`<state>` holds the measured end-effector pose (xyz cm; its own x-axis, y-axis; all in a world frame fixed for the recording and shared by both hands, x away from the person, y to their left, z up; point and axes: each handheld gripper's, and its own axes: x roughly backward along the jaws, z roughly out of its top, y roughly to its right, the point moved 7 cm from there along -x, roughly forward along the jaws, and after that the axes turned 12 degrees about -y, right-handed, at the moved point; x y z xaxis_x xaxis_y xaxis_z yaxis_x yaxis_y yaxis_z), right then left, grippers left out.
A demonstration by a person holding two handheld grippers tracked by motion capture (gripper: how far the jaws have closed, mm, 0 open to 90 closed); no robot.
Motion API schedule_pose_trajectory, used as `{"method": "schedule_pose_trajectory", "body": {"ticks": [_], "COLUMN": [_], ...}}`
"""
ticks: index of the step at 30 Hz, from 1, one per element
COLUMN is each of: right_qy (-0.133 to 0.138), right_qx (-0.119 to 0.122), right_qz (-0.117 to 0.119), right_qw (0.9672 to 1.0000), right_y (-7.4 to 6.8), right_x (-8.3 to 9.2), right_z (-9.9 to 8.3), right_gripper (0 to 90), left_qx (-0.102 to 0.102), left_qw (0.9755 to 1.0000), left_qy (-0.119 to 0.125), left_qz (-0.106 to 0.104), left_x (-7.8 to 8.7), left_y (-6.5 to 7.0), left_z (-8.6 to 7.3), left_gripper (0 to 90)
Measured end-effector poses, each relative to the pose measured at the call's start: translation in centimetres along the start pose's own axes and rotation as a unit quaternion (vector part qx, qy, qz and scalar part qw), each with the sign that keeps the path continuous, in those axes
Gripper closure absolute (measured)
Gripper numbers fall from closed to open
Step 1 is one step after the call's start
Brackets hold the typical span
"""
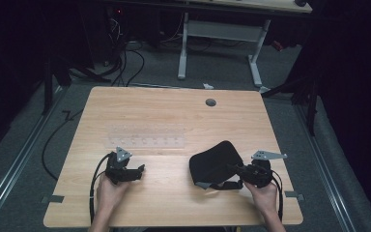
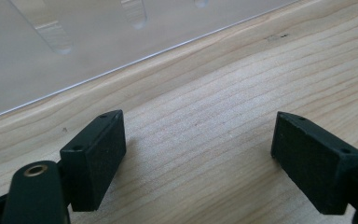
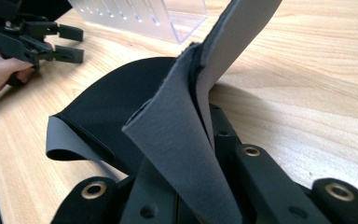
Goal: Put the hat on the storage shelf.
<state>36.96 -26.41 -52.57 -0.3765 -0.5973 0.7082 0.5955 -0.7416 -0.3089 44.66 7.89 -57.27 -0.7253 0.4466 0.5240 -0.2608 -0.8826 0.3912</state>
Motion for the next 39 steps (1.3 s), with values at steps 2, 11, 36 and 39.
{"method": "schedule_pose_trajectory", "body": {"ticks": [2,11,36,39], "right_qy": [0.004,0.012,0.002,-0.002], "right_qx": [0.003,0.013,0.021,0.029], "right_qz": [0.004,0.023,0.045,0.045], "right_qw": [1.0000,0.9996,0.9988,0.9986], "right_y": [-0.3,-2.1,-4.1,-4.5], "right_x": [0.2,0.6,-0.1,-0.4], "right_z": [0.2,1.0,3.4,3.7], "right_gripper": [84.4,84.3,84.3,84.3], "left_qx": [-0.002,-0.033,-0.167,-0.171], "left_qw": [1.0000,0.9981,0.9666,0.9649], "left_qy": [-0.004,-0.018,-0.009,-0.008], "left_qz": [-0.003,-0.049,-0.195,-0.199], "left_x": [0.1,1.4,4.9,4.8], "left_y": [0.2,2.7,14.3,14.8], "left_z": [-0.1,-0.7,-2.3,-2.4], "left_gripper": [18.2,26.1,26.3,26.6]}}
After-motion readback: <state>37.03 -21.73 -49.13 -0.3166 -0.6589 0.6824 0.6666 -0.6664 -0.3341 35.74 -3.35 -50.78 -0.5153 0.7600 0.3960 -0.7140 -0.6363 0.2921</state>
